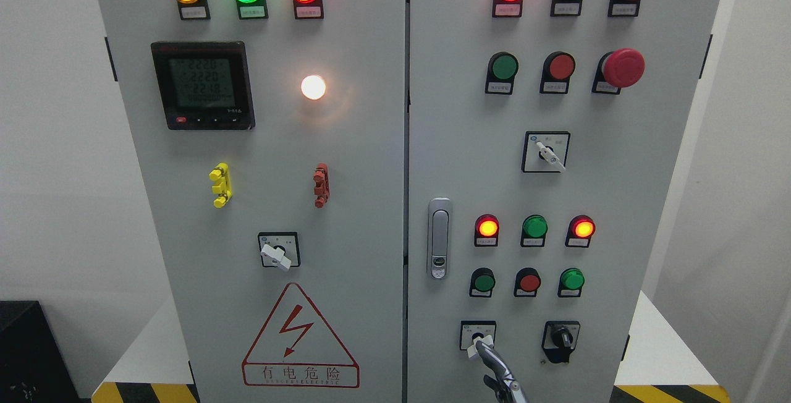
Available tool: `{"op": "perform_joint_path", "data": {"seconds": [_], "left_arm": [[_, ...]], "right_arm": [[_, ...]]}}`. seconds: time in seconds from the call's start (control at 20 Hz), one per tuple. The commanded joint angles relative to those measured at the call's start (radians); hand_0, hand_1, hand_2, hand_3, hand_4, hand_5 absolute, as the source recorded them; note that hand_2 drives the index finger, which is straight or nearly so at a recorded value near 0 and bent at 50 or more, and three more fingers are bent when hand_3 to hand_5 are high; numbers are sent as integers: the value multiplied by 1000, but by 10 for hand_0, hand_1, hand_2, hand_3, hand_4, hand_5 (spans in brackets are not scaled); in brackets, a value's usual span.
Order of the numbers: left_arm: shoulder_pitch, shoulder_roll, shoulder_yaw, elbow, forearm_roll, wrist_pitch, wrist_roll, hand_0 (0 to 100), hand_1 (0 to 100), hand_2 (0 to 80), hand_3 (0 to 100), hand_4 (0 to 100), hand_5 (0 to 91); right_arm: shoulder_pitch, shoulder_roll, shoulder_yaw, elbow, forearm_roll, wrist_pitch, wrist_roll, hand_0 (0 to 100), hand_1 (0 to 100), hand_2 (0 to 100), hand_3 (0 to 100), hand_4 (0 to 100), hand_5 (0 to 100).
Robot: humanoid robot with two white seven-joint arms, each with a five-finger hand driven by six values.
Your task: Release door handle
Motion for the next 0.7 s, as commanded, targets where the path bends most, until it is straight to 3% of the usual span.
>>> {"op": "perform_joint_path", "data": {"seconds": [0.0,0.1,0.15,0.25,0.3,0.35,0.45,0.65], "left_arm": [[0,0,-21,-20,0,0,0,0,0,23,88,14,0],[0,0,-21,-20,0,0,0,0,0,23,89,14,0],[0,0,-21,-20,0,0,0,0,0,23,90,13,0],[0,0,-21,-20,0,0,0,0,0,23,90,13,0],[0,0,-21,-20,0,0,0,0,0,23,90,13,0],[0,0,-21,-20,0,0,0,0,0,23,90,13,0],[0,0,-21,-20,0,0,0,0,0,23,90,13,0],[0,0,-21,-20,0,0,0,0,0,22,87,13,0]], "right_arm": [[-27,1,-3,-2,26,0,-1,218,157,0,5,28,0],[-49,3,-6,-3,85,2,-22,226,187,0,79,107,0],[-62,3,-6,-3,132,9,-42,242,214,0,146,184,59],[-99,3,-6,-2,236,79,-62,276,235,0,297,279,132],[-119,3,-4,0,284,118,-68,304,249,0,423,390,239],[-139,5,-3,3,322,144,-79,319,248,0,467,430,286],[-171,5,3,9,387,157,-108,353,270,0,593,575,535],[-190,6,9,14,491,152,-140,366,298,0,748,751,790]]}}
